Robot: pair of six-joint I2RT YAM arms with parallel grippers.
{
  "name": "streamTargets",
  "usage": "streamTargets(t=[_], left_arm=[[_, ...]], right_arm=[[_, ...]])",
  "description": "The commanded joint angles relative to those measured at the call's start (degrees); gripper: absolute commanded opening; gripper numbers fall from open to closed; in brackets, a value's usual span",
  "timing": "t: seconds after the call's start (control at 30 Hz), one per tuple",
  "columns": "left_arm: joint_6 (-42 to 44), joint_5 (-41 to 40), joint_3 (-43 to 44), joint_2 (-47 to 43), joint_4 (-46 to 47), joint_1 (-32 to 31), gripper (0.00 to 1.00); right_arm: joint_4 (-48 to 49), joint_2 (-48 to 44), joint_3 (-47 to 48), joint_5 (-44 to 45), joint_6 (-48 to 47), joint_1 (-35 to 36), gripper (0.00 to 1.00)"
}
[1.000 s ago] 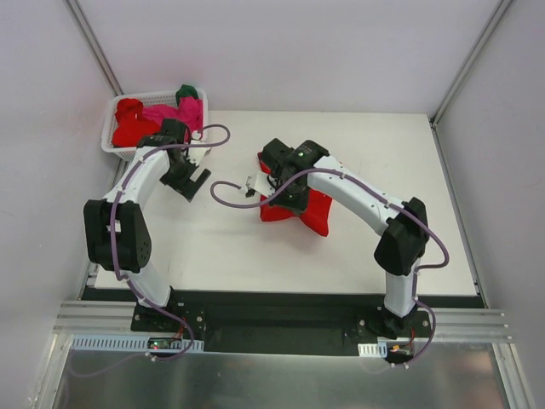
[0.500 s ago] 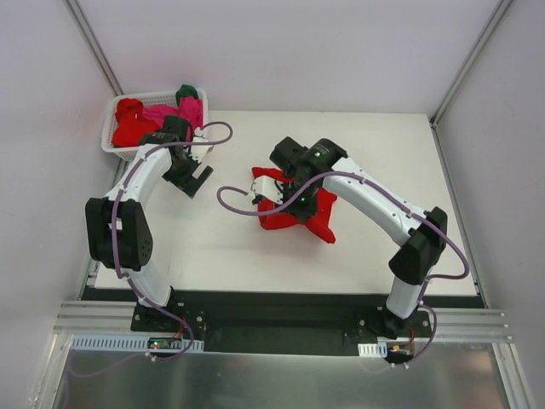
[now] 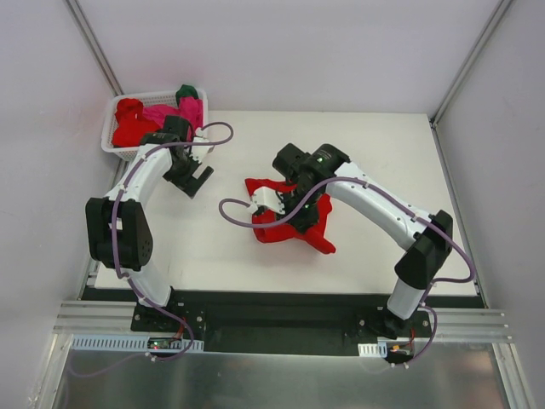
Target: Fold and stack the t-shirts
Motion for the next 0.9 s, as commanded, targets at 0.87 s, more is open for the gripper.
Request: streamTargets(t=[0.87], left_arm=[[1.4,-1.4,0.3,-0.1,-0.9,-0.6,0.99]], right_arm=[[11.8,3.6,5.8,5.4,0.9,-1.1,0.01]])
